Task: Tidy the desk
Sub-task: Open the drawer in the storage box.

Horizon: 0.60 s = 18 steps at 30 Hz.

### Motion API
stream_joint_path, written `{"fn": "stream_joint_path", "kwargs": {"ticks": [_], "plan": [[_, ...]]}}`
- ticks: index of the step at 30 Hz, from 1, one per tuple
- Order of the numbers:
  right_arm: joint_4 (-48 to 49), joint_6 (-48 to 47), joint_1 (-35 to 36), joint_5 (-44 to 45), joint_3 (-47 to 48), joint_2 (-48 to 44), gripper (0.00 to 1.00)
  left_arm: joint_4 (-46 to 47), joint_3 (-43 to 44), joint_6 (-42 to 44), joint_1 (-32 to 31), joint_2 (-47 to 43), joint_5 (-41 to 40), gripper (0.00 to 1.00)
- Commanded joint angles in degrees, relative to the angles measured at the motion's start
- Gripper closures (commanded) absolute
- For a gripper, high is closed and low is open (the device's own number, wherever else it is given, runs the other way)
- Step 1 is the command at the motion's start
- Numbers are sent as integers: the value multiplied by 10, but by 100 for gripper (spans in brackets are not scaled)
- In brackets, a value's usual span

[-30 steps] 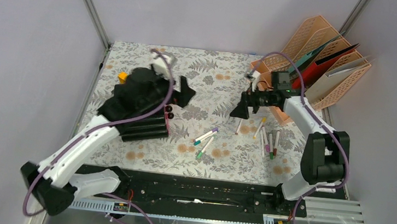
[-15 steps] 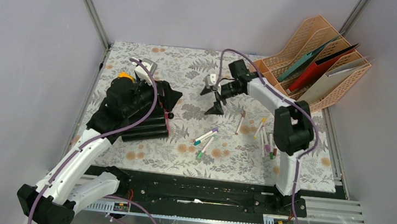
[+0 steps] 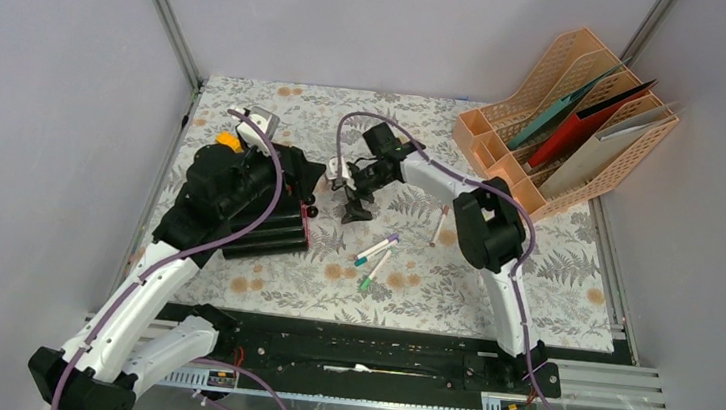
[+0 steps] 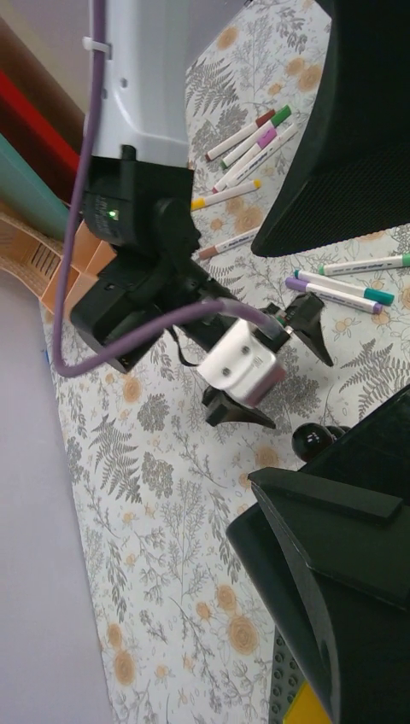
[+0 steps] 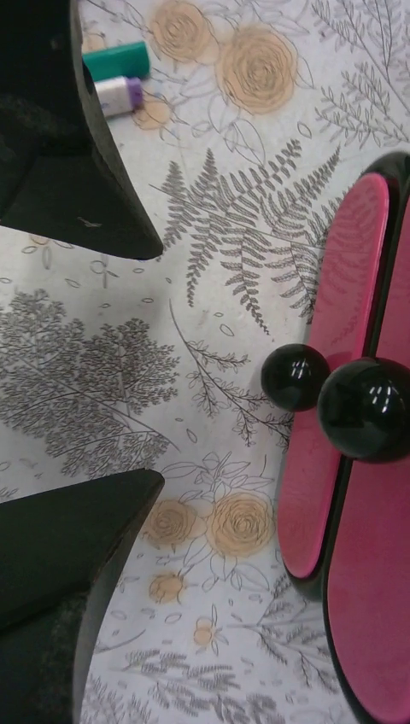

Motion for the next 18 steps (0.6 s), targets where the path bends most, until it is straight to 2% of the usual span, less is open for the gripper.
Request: {"fn": "stream_joint_path", "kwargs": {"ticks": [1, 7, 18], "plan": [[43, 74, 26, 46, 36, 20, 2, 35, -9, 11, 7, -19, -29, 1], [84, 147, 54, 86, 55, 39, 7, 55, -24, 10, 14, -51, -56, 1], [99, 200, 84, 100, 73, 60, 15, 96, -61, 8, 17, -123, -149, 1]]}}
